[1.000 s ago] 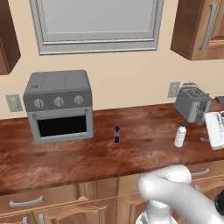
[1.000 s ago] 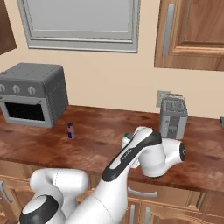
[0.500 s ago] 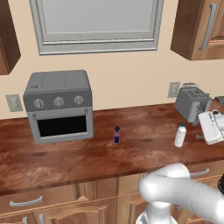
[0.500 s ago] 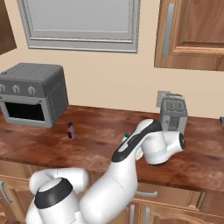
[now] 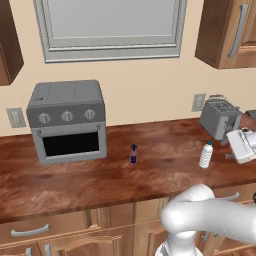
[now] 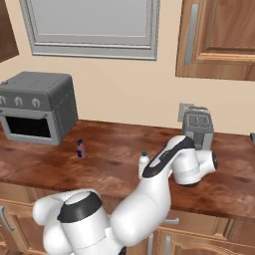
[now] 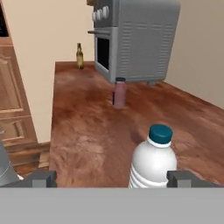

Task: Place the drinks on the dining counter in a tight cluster.

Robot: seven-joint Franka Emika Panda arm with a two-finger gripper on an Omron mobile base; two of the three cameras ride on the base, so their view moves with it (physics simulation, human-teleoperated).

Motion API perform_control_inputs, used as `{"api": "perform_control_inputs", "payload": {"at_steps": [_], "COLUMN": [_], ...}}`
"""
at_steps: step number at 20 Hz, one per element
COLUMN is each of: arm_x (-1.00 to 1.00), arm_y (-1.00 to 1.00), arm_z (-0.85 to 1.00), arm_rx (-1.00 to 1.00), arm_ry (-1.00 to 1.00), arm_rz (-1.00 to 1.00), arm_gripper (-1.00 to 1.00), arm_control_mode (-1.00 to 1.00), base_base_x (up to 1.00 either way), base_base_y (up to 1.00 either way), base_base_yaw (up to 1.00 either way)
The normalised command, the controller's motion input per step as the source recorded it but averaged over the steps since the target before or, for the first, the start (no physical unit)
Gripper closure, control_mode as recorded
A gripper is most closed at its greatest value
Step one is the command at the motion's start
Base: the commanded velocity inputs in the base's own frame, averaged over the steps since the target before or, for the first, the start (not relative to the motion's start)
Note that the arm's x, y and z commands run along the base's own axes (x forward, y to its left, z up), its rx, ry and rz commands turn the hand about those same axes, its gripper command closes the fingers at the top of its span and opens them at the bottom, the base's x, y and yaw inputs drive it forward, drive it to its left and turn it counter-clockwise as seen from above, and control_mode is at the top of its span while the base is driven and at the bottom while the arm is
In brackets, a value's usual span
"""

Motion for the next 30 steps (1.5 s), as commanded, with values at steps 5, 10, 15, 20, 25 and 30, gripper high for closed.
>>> {"api": "perform_control_inputs", "payload": {"at_steps": [5, 10, 15, 20, 25, 30], "arm_x": [0.30, 0.34, 0.20, 0.10, -0.02, -0.01], "arm_y": [0.00, 0.00, 0.00, -0.01, 0.02, 0.09], "arm_z": [-0.18, -0.02, -0.09, -0.21, -0.22, -0.05], "arm_rx": [0.03, 0.01, 0.00, 0.00, 0.00, 0.00], "arm_ry": [0.00, 0.00, 0.00, 0.00, 0.00, 0.00], "arm_rz": [0.00, 0.00, 0.00, 0.00, 0.00, 0.00], "arm_gripper": [-1.00, -1.00, -1.00, -1.00, -1.00, -1.00], "arm_control_mode": [-1.00, -1.00, -1.00, -1.00, -1.00, -1.00], "base_base_x": [0.00, 0.00, 0.00, 0.00, 0.00, 0.00], "base_base_y": [0.00, 0.00, 0.00, 0.00, 0.00, 0.00], "base_base_yaw": [0.00, 0.00, 0.00, 0.00, 0.00, 0.00]}}
